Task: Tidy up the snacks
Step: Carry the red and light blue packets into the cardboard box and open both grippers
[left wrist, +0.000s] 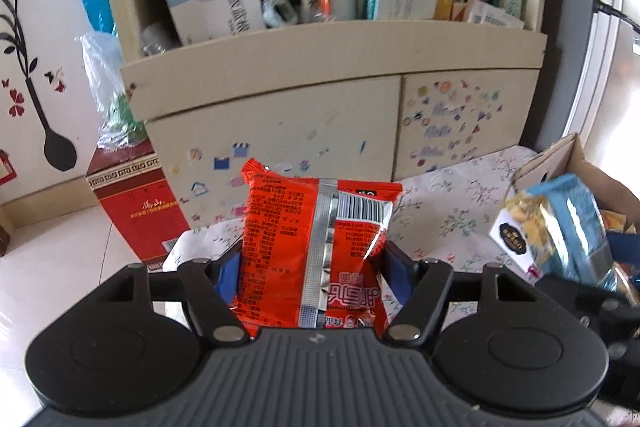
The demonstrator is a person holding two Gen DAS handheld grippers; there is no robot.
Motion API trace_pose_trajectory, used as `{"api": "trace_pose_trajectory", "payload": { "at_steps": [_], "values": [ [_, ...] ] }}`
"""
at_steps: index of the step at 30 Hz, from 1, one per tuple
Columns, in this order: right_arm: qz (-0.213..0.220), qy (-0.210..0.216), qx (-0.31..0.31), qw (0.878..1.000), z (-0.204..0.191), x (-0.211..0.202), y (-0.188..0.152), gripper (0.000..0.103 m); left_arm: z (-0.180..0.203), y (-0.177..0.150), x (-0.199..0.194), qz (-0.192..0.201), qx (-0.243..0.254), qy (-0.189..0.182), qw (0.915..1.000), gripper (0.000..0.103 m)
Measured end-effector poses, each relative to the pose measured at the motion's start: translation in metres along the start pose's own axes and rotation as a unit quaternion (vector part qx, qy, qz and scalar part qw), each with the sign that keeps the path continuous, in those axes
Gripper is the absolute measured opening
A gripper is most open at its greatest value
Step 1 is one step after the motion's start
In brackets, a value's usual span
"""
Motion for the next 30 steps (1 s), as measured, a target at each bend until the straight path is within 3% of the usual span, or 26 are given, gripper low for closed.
{"api": "trace_pose_trajectory", "payload": {
  "at_steps": [8,18,30],
  "values": [
    [0.040,-0.016,0.012,0.999,0.027,-0.024,0.013,0.067,0.015,0.008,-0.007,0.021,-0.016,-0.003,0.9997,0.069],
    [0.080,-0.044,0.095,0.991,0.098,-0.058,0.022,0.067,0.053,0.020,-0.014,0.047,-0.003,-0.028,0.9985,0.069],
    [0.085,-0.059,0.176,0.979,0.154,-0.072,0.013,0.067,0.117,0.026,-0.015,0.062,0.021,-0.096,0.9932,0.069]
  ]
}}
Point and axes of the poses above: each gripper's, at about its wrist camera, not at the fingertips, and x roughly the way its jaws point, z to its right, y to its top, the point moved 3 cm from there along x, roughly the way its jaws point, and after that the axes turned 1 degree about -z, right-handed, at the moved point
